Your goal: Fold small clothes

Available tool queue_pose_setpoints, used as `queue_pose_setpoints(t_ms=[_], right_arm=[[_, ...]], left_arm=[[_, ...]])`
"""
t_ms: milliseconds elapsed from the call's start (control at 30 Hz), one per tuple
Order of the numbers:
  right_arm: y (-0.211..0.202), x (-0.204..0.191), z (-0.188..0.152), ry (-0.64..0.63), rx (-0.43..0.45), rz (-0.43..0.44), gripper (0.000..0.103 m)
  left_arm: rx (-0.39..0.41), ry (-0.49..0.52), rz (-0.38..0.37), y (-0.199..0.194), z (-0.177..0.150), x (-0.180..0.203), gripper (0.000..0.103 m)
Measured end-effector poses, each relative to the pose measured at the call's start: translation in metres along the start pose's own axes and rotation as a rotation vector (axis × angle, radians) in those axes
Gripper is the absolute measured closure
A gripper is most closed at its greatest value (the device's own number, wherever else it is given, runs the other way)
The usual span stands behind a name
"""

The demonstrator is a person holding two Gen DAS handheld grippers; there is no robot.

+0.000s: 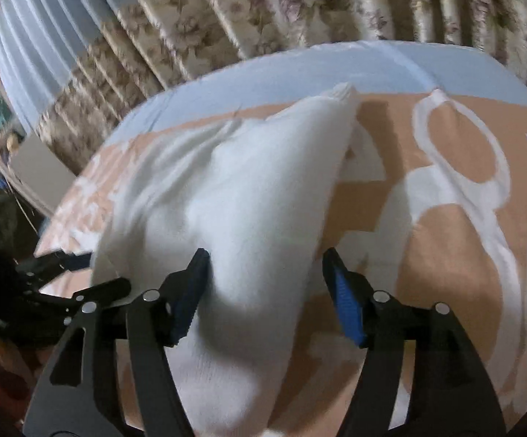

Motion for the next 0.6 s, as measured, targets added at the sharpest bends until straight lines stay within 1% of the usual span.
queue_pose_setpoints(t_ms=[67,100,167,200,233,300,400,500,533,567,600], right_arm=[[-0.02,-0.006,0.003,-0.019,0.04,-0.017,0.036],[-0.026,-0.01,0.003,-0.03,0.05,-0.022,0.036],[-0.04,-0.019,0.004,-0.061,0.078,-0.045,0.029],[-0.044,-0.027,0.001,-0.078,0.082,-0.053,0.028],[-0.046,-0.031,-0.003,-0.092,0.076,-0.061,0.027],[-0.044,-0.038,-0.014,-0.129,0.041,-0.089,0.026],[-0.029,-0.042,-0.036,-0.237,-0.037,-0.178,0.026],[-0.017,-0.029,-0.053,-0.312,-0.092,-0.284,0.027],[-0.016,-0.023,-0.057,-0.324,-0.099,-0.318,0.025],[-0.014,-0.017,-0.06,-0.33,-0.1,-0.333,0.022],[-0.014,-0.013,-0.062,-0.322,-0.088,-0.329,0.022]], left_arm=[[0.028,0.003,0.012,-0.015,0.003,-0.005,0.026],[0.061,0.016,0.049,-0.026,0.007,-0.006,0.026],[0.102,0.033,0.105,-0.038,0.013,-0.006,0.026],[0.117,0.037,0.121,-0.043,0.017,-0.005,0.025],[0.12,0.039,0.125,-0.045,0.018,-0.005,0.021],[0.105,0.055,0.136,-0.04,0.02,0.001,0.021],[0.055,0.102,0.187,-0.018,0.008,0.002,0.021],[0.031,0.113,0.224,-0.004,-0.005,-0.007,0.02],[0.021,0.104,0.22,0.001,-0.009,-0.01,0.019],[0.016,0.086,0.205,0.003,-0.01,-0.012,0.019],[0.01,0.062,0.188,0.004,-0.01,-0.014,0.019]])
Point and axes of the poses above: each gripper's, at about its wrist camera, not at the fingertips, and y roughly the way its jaws point, x to its right, z to its top, the point moved 9 cm from there along y, roughly the way its jaws point, and after that the axes turned 7 degrees about z, right-handed, at the moved point
